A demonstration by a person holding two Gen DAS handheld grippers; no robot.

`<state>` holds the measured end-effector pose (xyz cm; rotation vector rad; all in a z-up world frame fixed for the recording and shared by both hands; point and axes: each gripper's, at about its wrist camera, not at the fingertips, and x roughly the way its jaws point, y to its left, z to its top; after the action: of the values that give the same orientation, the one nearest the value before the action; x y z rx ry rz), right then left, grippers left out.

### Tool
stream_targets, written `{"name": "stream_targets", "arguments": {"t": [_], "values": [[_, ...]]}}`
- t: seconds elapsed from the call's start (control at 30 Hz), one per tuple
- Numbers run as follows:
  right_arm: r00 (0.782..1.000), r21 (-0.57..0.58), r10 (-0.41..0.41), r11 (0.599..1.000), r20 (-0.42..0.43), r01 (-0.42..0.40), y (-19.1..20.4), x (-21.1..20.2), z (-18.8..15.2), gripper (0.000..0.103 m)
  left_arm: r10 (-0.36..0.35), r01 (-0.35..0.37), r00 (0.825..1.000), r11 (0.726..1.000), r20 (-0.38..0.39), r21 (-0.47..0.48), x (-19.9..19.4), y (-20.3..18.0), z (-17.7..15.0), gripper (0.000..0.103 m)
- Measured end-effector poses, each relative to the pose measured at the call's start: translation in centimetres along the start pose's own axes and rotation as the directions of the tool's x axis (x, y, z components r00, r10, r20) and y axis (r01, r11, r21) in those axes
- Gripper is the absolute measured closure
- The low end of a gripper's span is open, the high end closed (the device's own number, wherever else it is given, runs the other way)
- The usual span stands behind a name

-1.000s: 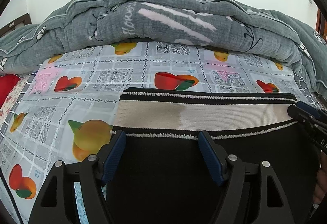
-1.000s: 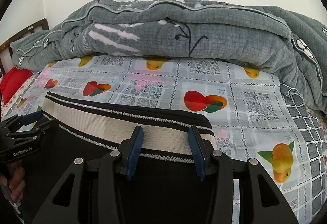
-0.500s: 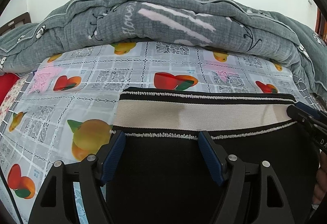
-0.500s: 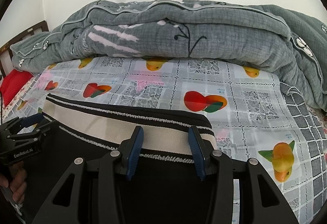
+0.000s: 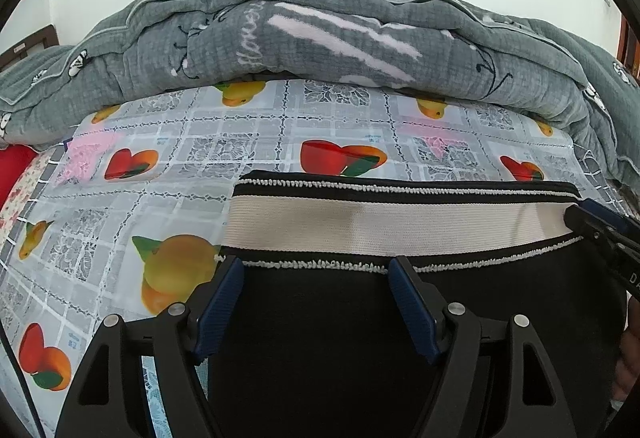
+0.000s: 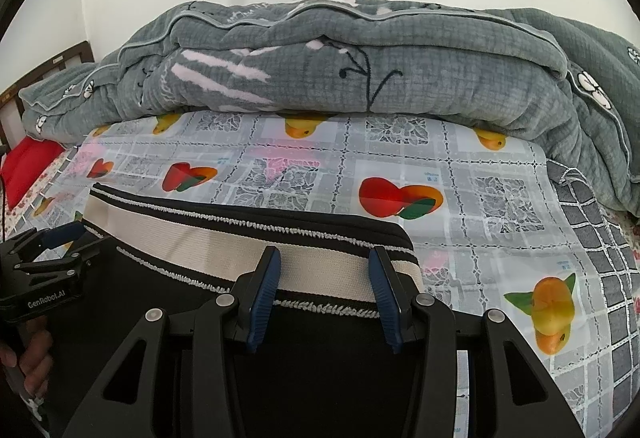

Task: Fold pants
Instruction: 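Lift the waistband with both grippers and fold the pants in half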

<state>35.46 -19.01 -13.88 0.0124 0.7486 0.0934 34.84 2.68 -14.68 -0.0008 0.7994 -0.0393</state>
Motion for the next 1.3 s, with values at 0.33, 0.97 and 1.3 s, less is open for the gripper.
{"name": "stream_targets", "arguments": {"t": [0.33, 0.97, 1.3], "values": [[1.0, 0.049, -0.012, 0.999, -0.015, 0.013, -2.5, 0.6, 1.0, 0.056, -0.01, 0.011, 1.0, 0.989, -0.004, 0.149, 0.6, -2.7, 2.1, 0.026], [0.995, -0.02, 0.042, 0.999, -0.087, -0.044, -3.0, -10.3, -8.6, 0.069, -0.144, 0.15, 0.987, 0.986, -0.075, 0.075, -9.6, 0.1, -8.1, 0.025], [0.99, 0.052, 0.055, 0.997, -0.132, -0.049, -3.2, -13.1, -14.5, 0.07, -0.097, 0.095, 0.992, 0.995, -0.076, -0.028, -14.7, 2.3, -14.8, 0.025]]}}
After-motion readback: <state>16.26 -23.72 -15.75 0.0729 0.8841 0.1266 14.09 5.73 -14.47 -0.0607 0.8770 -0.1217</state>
